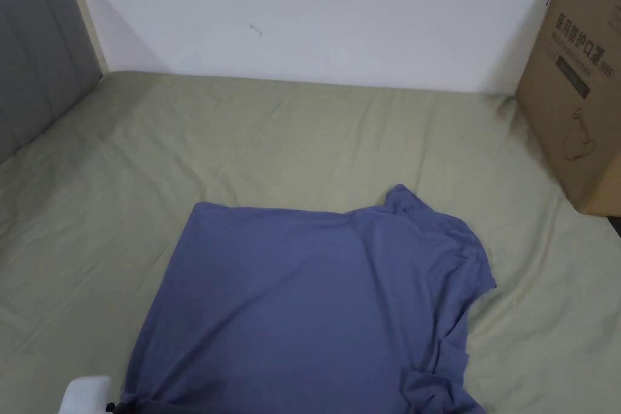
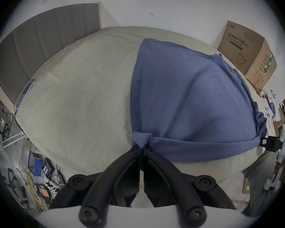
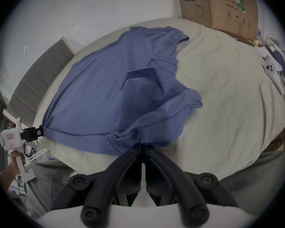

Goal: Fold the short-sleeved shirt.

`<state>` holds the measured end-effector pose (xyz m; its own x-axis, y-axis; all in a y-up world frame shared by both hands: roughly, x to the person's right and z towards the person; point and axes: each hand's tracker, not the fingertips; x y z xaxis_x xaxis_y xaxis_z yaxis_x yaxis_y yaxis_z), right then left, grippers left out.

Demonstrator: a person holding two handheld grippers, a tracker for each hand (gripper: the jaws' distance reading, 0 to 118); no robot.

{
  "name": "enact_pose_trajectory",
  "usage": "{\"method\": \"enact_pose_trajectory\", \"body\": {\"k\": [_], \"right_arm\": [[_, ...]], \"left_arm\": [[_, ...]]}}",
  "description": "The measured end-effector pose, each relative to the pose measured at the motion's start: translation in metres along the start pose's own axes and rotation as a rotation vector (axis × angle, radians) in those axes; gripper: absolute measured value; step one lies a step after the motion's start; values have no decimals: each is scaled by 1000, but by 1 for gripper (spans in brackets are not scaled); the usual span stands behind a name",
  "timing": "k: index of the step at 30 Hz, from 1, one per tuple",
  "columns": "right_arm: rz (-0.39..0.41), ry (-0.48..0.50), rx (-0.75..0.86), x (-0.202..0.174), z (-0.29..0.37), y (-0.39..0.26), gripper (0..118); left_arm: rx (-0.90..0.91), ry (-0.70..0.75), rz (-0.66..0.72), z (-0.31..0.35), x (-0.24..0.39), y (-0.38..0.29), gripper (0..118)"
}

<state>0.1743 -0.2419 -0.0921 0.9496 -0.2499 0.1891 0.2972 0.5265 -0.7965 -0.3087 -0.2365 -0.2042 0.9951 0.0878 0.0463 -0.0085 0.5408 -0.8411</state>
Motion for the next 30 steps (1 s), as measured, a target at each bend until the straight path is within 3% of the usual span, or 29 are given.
{"method": "enact_pose_trajectory", "body": {"k": [2, 4, 5, 6, 7, 8, 9, 13, 16, 19, 22, 23, 24, 26, 27, 30], "right_arm": [[-1, 2, -4, -1, 6, 2, 2], [-13, 4, -7, 0, 18, 9, 19], [-13, 9, 4, 0, 24, 14, 36], [-6, 36, 45, 0, 36, 24, 64], [11, 34, 101, 0, 49, 35, 82], [21, 36, 154, 0, 61, 46, 90], [32, 37, 212, -2, 75, 59, 95], [92, -9, 442, -7, 130, 108, 98], [131, -81, 591, -10, 163, 130, 98], [183, -162, 706, -16, 186, 141, 98], [214, -240, 764, -20, 194, 140, 97], [214, -241, 770, -21, 196, 138, 91], [213, -242, 773, -21, 198, 136, 82], [198, -251, 786, -22, 198, 132, 29], [193, -245, 786, -21, 198, 131, 1], [175, -238, 783, -21, 196, 128, 0]], "left_arm": [[-17, 3, 24, 3, -1, 5, 3], [-42, -39, 97, 10, -3, 10, 9], [-60, -58, 141, 14, -3, 14, 21], [-60, -73, 176, 22, -2, 20, 49], [-23, -97, 201, 32, 0, 26, 70], [45, -135, 227, 45, 2, 32, 83], [104, -179, 252, 60, 5, 41, 89], [339, -259, 218, 120, 30, 79, 92], [506, -228, 135, 160, 57, 98, 92], [669, -69, 37, 184, 82, 107, 92], [726, 34, -36, 178, 89, 110, 89], [724, 32, -41, 178, 93, 110, 83], [725, 10, -38, 179, 94, 107, 71], [735, -34, -44, 179, 96, 105, 13], [722, -48, -39, 177, 98, 105, 0], [701, -81, -23, 172, 97, 101, 0]]}}
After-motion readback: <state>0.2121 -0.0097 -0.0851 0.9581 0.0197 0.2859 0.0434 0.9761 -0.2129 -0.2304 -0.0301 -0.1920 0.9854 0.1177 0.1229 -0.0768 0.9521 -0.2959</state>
